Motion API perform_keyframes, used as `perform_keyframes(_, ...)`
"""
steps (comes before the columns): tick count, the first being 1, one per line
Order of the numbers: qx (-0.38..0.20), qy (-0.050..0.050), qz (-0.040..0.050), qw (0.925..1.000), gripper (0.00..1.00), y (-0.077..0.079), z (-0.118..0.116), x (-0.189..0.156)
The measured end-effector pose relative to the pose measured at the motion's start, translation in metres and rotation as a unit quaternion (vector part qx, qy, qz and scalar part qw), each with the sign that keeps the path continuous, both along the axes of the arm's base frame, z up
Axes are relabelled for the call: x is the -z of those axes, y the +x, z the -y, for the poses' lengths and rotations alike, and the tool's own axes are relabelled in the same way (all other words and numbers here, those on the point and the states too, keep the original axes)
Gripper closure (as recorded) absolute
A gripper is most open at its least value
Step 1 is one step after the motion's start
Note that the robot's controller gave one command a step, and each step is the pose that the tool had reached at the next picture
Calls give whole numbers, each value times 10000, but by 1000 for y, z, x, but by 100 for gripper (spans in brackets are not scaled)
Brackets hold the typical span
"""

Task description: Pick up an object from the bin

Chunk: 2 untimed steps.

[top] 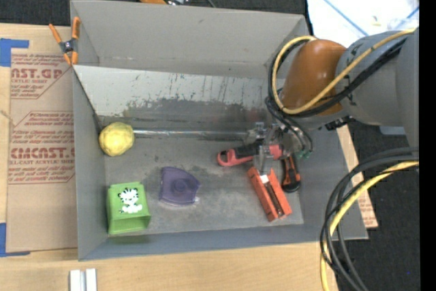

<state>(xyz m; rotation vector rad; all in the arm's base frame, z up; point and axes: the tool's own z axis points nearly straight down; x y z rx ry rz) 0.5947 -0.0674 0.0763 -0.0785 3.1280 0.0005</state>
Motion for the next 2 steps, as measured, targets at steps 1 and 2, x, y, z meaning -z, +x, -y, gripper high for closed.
perform_keyframes(1,-1,-1,2,10000,100,0,0,0)
perform_keyframes(2,-3,5,-58,10000,100,-4,-1,-21)
